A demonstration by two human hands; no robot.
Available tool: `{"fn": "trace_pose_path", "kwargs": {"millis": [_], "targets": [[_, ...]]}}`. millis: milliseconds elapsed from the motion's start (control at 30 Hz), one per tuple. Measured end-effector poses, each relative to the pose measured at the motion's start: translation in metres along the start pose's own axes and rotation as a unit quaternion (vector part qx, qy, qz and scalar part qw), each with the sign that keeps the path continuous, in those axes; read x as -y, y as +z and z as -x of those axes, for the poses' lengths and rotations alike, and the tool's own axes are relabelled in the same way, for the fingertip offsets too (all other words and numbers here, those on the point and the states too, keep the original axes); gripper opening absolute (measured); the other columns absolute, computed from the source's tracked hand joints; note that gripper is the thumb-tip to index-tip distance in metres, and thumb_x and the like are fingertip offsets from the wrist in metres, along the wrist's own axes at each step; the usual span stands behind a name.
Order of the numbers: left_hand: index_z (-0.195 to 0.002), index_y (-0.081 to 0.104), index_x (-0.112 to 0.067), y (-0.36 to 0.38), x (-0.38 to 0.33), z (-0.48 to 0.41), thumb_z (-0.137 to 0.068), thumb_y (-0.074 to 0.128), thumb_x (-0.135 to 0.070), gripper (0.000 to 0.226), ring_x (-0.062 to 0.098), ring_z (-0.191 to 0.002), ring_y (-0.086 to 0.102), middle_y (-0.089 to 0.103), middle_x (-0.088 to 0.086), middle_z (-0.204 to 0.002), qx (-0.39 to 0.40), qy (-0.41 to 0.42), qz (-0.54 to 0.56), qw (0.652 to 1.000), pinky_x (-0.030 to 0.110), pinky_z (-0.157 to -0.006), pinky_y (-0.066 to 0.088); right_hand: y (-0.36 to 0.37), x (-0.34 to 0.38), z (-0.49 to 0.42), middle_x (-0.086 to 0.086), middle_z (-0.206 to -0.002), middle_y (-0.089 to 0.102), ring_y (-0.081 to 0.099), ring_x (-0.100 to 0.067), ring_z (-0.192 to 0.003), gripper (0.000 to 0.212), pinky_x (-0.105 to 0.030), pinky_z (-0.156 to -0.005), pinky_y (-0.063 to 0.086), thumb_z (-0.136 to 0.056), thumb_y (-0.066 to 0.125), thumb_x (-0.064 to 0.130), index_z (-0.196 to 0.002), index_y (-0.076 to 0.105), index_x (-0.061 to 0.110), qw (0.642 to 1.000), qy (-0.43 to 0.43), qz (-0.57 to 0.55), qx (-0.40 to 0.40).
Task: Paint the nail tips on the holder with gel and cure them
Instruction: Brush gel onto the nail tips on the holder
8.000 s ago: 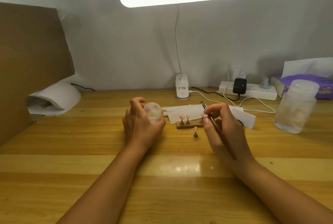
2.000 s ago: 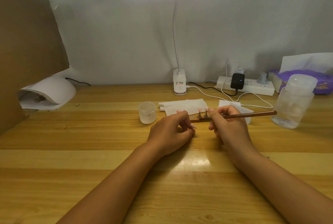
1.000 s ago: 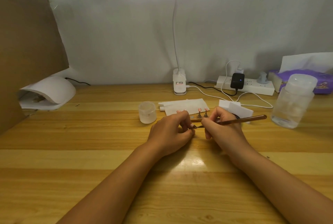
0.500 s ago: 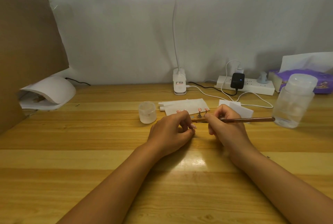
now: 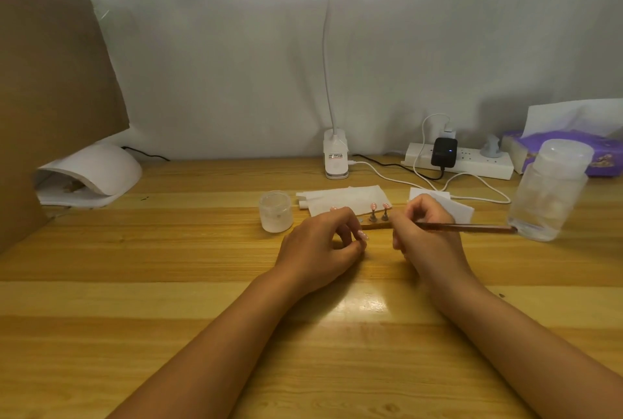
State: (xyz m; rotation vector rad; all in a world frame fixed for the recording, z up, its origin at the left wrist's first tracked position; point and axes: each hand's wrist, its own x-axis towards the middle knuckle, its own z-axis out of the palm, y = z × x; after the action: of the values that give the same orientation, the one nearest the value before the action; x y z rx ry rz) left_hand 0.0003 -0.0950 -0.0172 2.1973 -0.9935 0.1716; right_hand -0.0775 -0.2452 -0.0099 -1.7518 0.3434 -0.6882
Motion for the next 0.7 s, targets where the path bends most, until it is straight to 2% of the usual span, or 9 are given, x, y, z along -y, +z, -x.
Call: {"fn": "trace_pose_path", "kwargs": {"millis": [67, 133, 233, 300, 333, 400, 467, 567, 700], "targets": [[-0.085, 0.056, -0.038, 0.000, -0.004, 0.001, -0.089, 0.069, -0.032, 0.015, -0.001, -0.062, 0.051, 0.059, -0.015, -0.082, -0.041, 0.033, 0.014, 0.999, 0.027, -0.058, 0.042, -0.002, 0.004, 0.001, 0.003, -0.066, 0.066, 0.054, 0.000, -0.050, 0.018, -0.020, -0.046, 0.044, -0.095, 0.059, 0.031, -0.091, 0.052, 0.015, 0.999, -0.023, -0.017, -0.030], [-0.087, 0.057, -0.034, 0.000, -0.010, 0.003, -0.090, 0.069, -0.031, 0.012, 0.003, -0.064, 0.055, 0.059, -0.014, -0.090, -0.082, 0.063, 0.003, 0.995, 0.029, -0.059, 0.049, -0.004, 0.007, 0.001, 0.002, -0.080, 0.066, 0.057, -0.006, -0.059, 0.014, -0.023, -0.049, 0.046, -0.096, 0.057, 0.034, -0.096, 0.049, 0.024, 0.998, -0.044, 0.000, -0.049], [-0.093, 0.063, -0.025, -0.001, -0.013, 0.004, -0.091, 0.069, -0.029, 0.008, 0.006, -0.064, 0.062, 0.067, -0.010, -0.094, -0.117, 0.077, 0.000, 0.990, 0.026, -0.058, 0.051, -0.003, 0.006, 0.002, 0.001, -0.070, 0.060, 0.054, -0.008, -0.055, 0.010, -0.021, -0.047, 0.043, -0.098, 0.052, 0.035, -0.099, 0.050, 0.025, 0.999, -0.039, 0.017, -0.029], [-0.096, 0.065, -0.022, -0.001, -0.012, 0.004, -0.090, 0.071, -0.028, 0.010, 0.006, -0.061, 0.064, 0.073, -0.006, -0.094, -0.125, 0.067, 0.020, 0.990, 0.025, -0.056, 0.052, -0.003, 0.004, 0.002, 0.004, -0.066, 0.059, 0.054, -0.002, -0.051, 0.012, -0.018, -0.046, 0.043, -0.098, 0.052, 0.035, -0.098, 0.054, 0.024, 0.998, -0.049, 0.036, -0.013], [-0.096, 0.065, -0.022, -0.001, -0.011, 0.004, -0.089, 0.072, -0.027, 0.011, 0.006, -0.059, 0.064, 0.074, -0.005, -0.093, -0.127, 0.063, 0.029, 0.989, 0.024, -0.056, 0.052, -0.003, 0.003, 0.003, 0.004, -0.070, 0.062, 0.057, -0.002, -0.056, 0.011, -0.019, -0.050, 0.046, -0.098, 0.054, 0.033, -0.099, 0.056, 0.022, 0.996, -0.067, 0.050, -0.009], [-0.095, 0.066, -0.023, -0.001, -0.010, 0.003, -0.088, 0.073, -0.025, 0.010, 0.007, -0.058, 0.064, 0.075, -0.005, -0.093, -0.127, 0.057, 0.045, 0.989, 0.022, -0.056, 0.051, -0.002, 0.000, 0.003, 0.004, -0.083, 0.063, 0.061, -0.007, -0.070, 0.011, -0.029, -0.062, 0.052, -0.097, 0.057, 0.025, -0.105, 0.057, 0.018, 0.991, -0.102, 0.082, -0.001], [-0.095, 0.067, -0.024, -0.001, -0.009, 0.002, -0.088, 0.074, -0.024, 0.010, 0.007, -0.062, 0.065, 0.075, -0.006, -0.093, -0.126, 0.053, 0.062, 0.989, 0.019, -0.056, 0.049, 0.000, -0.002, 0.002, 0.007, -0.089, 0.061, 0.062, -0.010, -0.076, 0.018, -0.036, -0.069, 0.056, -0.094, 0.061, 0.019, -0.110, 0.054, 0.019, 0.987, -0.115, 0.108, 0.010], [-0.096, 0.070, -0.023, -0.002, -0.007, 0.001, -0.087, 0.075, -0.022, 0.010, 0.005, -0.069, 0.068, 0.075, -0.005, -0.093, -0.120, 0.041, 0.087, 0.988, 0.017, -0.055, 0.047, 0.003, -0.004, 0.002, 0.015, -0.086, 0.060, 0.062, 0.001, -0.076, 0.032, -0.018, -0.069, 0.053, -0.088, 0.068, 0.014, -0.110, 0.048, 0.027, 0.979, -0.140, 0.140, 0.039], [-0.099, 0.074, -0.017, -0.002, -0.007, 0.000, -0.088, 0.074, -0.016, 0.011, 0.006, -0.086, 0.071, 0.074, -0.005, -0.092, -0.111, 0.038, 0.116, 0.986, 0.021, -0.060, 0.053, 0.005, -0.008, 0.001, 0.019, -0.088, 0.060, 0.063, -0.002, -0.077, 0.037, -0.023, -0.073, 0.053, -0.086, 0.070, 0.019, -0.113, 0.047, 0.028, 0.974, -0.149, 0.156, 0.065]]}}
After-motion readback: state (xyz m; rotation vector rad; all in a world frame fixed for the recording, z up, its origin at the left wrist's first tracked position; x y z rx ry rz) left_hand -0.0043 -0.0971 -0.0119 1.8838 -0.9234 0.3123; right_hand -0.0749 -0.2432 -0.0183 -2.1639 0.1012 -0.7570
